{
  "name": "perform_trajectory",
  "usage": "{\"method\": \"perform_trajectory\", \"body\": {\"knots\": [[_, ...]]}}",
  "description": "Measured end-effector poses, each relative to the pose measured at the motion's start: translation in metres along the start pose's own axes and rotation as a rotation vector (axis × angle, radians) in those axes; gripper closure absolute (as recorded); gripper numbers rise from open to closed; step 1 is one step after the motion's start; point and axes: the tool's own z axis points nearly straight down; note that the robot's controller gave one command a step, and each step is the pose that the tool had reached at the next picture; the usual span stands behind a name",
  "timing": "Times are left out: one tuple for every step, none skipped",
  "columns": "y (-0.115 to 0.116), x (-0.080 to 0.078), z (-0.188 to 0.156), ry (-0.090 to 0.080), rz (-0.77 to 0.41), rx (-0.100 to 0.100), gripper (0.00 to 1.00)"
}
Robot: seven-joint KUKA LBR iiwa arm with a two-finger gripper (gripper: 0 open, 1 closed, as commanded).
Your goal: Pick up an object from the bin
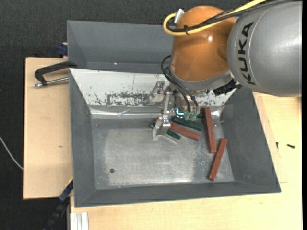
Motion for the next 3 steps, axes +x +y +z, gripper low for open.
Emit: {"method": "perform_trajectory", "body": {"knots": [[-0.001, -0.002, -0.005, -0.009, 0.003, -0.001, 1.0], [-0.001, -0.002, -0.005, -0.009, 0.003, -0.001, 1.0], [0.003, -0.012, 0.049, -0.014, -0.029, -0.002, 1.0]]}}
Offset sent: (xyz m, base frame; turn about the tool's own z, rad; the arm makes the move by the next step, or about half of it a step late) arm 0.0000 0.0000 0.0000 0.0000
